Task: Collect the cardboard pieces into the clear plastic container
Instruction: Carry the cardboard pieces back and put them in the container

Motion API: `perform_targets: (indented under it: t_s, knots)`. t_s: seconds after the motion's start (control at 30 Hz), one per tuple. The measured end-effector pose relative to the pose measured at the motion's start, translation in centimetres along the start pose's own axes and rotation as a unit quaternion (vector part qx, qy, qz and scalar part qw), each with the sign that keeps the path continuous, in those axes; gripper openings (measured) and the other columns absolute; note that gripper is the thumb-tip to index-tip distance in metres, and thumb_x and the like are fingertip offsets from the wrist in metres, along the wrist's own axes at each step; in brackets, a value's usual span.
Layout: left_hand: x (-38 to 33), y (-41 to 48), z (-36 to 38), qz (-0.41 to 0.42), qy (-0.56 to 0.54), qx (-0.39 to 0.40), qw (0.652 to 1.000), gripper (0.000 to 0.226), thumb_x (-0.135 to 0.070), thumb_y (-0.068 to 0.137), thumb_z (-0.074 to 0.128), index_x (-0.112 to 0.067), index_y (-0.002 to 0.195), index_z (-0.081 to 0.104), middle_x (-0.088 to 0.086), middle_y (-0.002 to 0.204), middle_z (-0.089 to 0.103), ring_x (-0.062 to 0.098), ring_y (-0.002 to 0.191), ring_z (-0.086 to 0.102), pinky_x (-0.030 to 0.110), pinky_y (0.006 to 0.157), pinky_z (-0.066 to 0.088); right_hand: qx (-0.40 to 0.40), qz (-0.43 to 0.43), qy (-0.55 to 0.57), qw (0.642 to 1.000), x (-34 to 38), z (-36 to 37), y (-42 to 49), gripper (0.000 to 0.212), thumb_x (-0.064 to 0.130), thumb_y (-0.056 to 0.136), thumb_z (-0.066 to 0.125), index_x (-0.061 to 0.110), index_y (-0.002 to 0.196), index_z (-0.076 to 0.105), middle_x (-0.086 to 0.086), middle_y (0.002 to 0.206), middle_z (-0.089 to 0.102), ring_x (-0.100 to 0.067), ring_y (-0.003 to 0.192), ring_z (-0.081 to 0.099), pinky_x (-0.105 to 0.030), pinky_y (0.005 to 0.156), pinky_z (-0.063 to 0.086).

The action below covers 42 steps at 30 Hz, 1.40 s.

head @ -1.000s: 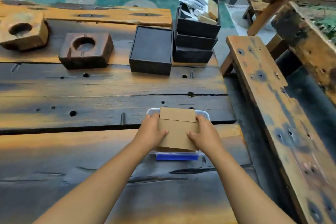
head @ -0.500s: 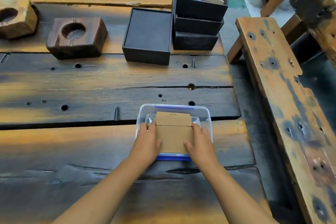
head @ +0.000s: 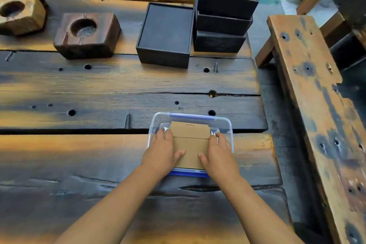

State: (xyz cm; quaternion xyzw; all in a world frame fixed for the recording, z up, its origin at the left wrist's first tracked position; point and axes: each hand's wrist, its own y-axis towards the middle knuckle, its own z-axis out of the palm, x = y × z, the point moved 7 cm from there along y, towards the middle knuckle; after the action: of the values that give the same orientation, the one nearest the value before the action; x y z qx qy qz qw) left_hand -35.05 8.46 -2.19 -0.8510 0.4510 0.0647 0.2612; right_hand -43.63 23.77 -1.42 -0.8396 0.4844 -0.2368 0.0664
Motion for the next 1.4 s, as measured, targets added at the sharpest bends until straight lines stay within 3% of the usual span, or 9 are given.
perform_targets:
  t_s: [0.27, 0.4, 0.5, 0.63, 0.87, 1.0, 1.1, 1.27, 1.4]
  knots:
    - [0.3, -0.6, 0.6, 0.037, 0.003, -0.017, 0.999, 0.065, -0.06, 0.084, 0.057, -0.009, 0.123, 0.044, 0.01, 0.127, 0.052, 0.027, 0.119, 0.045, 0.034, 0.102, 0.037, -0.027, -0.033, -0.02, 0.999, 0.2, 0.6, -1.1, 0.06, 0.043, 0.086, 0.06, 0.007, 0.13, 0.04, -0.01, 0.131, 0.047, -0.028, 0.121, 0.04, -0.035, 0.107, 0.034]
    - [0.2, -0.2, 0.6, 0.025, 0.032, -0.012, 0.999, 0.077, -0.065, 0.083, 0.054, -0.006, 0.132, 0.041, 0.012, 0.137, 0.047, 0.029, 0.128, 0.04, 0.036, 0.11, 0.033, -0.016, -0.023, -0.02, 0.999, 0.1, 0.8, -1.0, 0.077, 0.05, 0.085, 0.06, 0.005, 0.141, 0.031, -0.016, 0.147, 0.033, -0.032, 0.138, 0.024, -0.041, 0.117, 0.021]
    - [0.4, 0.0, 0.4, 0.016, 0.02, -0.012, 1.0, 0.074, -0.065, 0.082, 0.056, -0.009, 0.129, 0.043, 0.011, 0.133, 0.049, 0.028, 0.125, 0.043, 0.036, 0.106, 0.037, -0.004, -0.008, -0.008, 1.0, -0.3, 1.0, -0.9, 0.078, 0.052, 0.084, 0.059, 0.006, 0.141, 0.031, -0.018, 0.152, 0.024, -0.033, 0.143, 0.015, -0.042, 0.119, 0.019]
    - [0.8, 0.0, 0.3, 0.013, -0.007, 0.0, 1.0, 0.071, -0.064, 0.081, 0.059, -0.012, 0.127, 0.043, 0.008, 0.128, 0.054, 0.025, 0.119, 0.048, 0.034, 0.1, 0.042, -0.006, -0.001, 0.012, 1.0, -0.5, 1.0, -0.7, 0.073, 0.055, 0.081, 0.061, 0.009, 0.132, 0.037, -0.016, 0.151, 0.027, -0.033, 0.143, 0.018, -0.043, 0.117, 0.023]
    - [0.8, 1.2, -0.1, -0.016, -0.013, 0.026, 0.999, 0.071, -0.063, 0.078, 0.063, -0.009, 0.123, 0.05, 0.011, 0.123, 0.056, 0.027, 0.116, 0.052, 0.036, 0.095, 0.043, 0.005, 0.008, 0.014, 1.0, -0.7, 1.1, 0.0, 0.081, 0.06, 0.08, 0.059, 0.01, 0.139, 0.034, -0.014, 0.156, 0.021, -0.032, 0.146, 0.011, -0.042, 0.119, 0.018]
    - [0.9, 1.6, -0.4, -0.027, -0.031, 0.048, 0.998, 0.065, -0.06, 0.078, 0.065, -0.011, 0.119, 0.053, 0.01, 0.12, 0.059, 0.026, 0.11, 0.057, 0.034, 0.087, 0.045, 0.032, 0.034, 0.039, 0.998, -1.1, 0.9, 0.6, 0.067, 0.058, 0.077, 0.064, 0.013, 0.122, 0.043, -0.01, 0.134, 0.046, -0.029, 0.124, 0.042, -0.041, 0.103, 0.04]
    - [1.3, 2.0, 0.0, -0.061, -0.089, 0.112, 0.988, 0.059, -0.054, 0.079, 0.069, -0.013, 0.12, 0.053, 0.006, 0.117, 0.066, 0.024, 0.108, 0.06, 0.029, 0.08, 0.044, 0.058, 0.051, 0.077, 0.994, -0.9, 0.9, 1.2, 0.062, 0.053, 0.075, 0.069, 0.016, 0.12, 0.047, -0.008, 0.117, 0.059, -0.028, 0.11, 0.054, -0.041, 0.093, 0.045]
    - [1.4, 2.6, -0.3, -0.095, -0.115, 0.154, 0.977, 0.059, -0.052, 0.074, 0.076, -0.016, 0.117, 0.061, 0.004, 0.114, 0.069, 0.021, 0.103, 0.063, 0.028, 0.078, 0.046, 0.108, 0.079, 0.079, 0.988, -1.2, 1.0, 2.7, 0.068, 0.056, 0.074, 0.069, 0.011, 0.124, 0.058, -0.01, 0.136, 0.049, -0.026, 0.124, 0.048, -0.04, 0.102, 0.042]
    - [1.4, 2.8, 0.0, -0.092, -0.158, 0.186, 0.965, 0.065, -0.054, 0.069, 0.078, -0.021, 0.123, 0.06, 0.0, 0.118, 0.068, 0.017, 0.104, 0.063, 0.031, 0.089, 0.051, 0.123, 0.074, 0.081, 0.986, -1.6, 1.0, 3.0, 0.076, 0.059, 0.073, 0.068, 0.009, 0.129, 0.057, -0.009, 0.153, 0.031, -0.025, 0.137, 0.037, -0.041, 0.108, 0.038]
